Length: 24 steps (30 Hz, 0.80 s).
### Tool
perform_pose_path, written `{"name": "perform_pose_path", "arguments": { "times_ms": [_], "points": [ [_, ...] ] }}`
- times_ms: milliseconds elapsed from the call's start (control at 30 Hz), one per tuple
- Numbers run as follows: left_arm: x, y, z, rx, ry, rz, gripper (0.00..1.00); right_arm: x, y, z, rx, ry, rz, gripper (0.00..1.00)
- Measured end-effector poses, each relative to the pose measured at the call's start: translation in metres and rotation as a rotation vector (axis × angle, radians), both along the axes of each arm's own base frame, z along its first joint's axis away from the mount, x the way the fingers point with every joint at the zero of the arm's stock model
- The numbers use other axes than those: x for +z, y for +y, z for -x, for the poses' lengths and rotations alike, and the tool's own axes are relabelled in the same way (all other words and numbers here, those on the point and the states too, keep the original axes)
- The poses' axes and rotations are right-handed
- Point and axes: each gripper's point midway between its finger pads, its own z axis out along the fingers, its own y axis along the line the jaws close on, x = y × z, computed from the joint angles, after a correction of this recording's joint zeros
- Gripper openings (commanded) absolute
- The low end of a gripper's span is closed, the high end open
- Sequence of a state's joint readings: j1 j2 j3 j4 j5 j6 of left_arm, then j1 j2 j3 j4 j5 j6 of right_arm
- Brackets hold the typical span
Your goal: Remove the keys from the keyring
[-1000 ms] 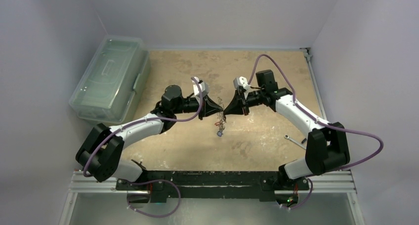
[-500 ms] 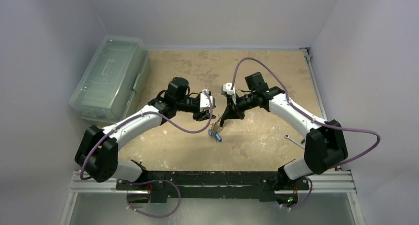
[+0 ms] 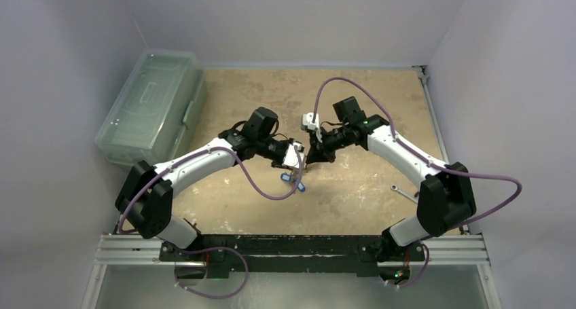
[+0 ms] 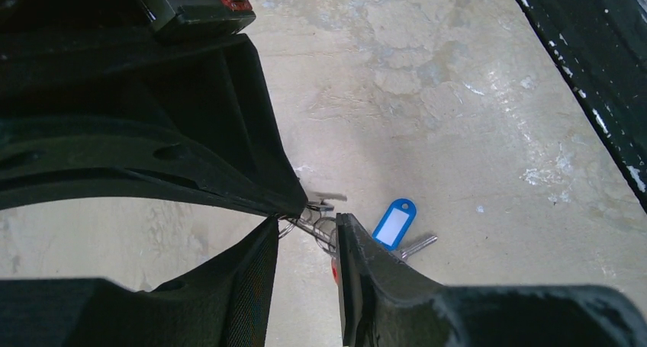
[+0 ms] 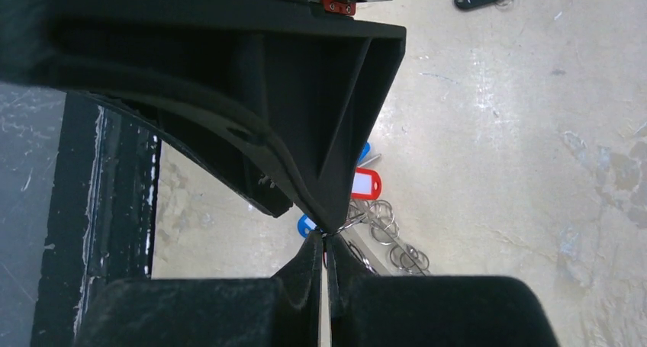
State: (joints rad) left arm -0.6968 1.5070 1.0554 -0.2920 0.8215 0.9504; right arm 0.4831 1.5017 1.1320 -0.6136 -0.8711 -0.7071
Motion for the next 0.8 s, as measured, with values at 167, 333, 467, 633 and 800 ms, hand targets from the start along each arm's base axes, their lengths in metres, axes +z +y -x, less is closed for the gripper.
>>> {"name": "perform_pose_path", "arguments": {
  "times_ms": [167, 333, 467, 633, 800],
  "points": [
    [-0.005, -0.003, 0.003, -0.03, -0.025, -0.037, 0.37, -0.005, -0.003, 0.003, 0.005, 0.002, 0.03, 0.0],
    [-0.007, 0.001, -0.001, -0.035, -0.051, -0.074, 0.42, -0.009, -0.003, 0.006, 0.024, 0.013, 0.044, 0.0],
    [0.001, 0.002, -0.009, -0.035, -0.086, -0.065, 0.4, -0.01, -0.002, 0.012, 0.05, 0.012, 0.045, 0.0],
    [0.002, 0.003, -0.012, -0.054, -0.114, -0.054, 0.38, -0.009, -0.001, 0.016, 0.077, 0.011, 0.042, 0.0],
    [0.0, -0.001, -0.006, -0.1, -0.137, -0.053, 0.34, -0.005, 0.0, 0.018, 0.098, 0.015, 0.033, 0.0]
  ]
}}
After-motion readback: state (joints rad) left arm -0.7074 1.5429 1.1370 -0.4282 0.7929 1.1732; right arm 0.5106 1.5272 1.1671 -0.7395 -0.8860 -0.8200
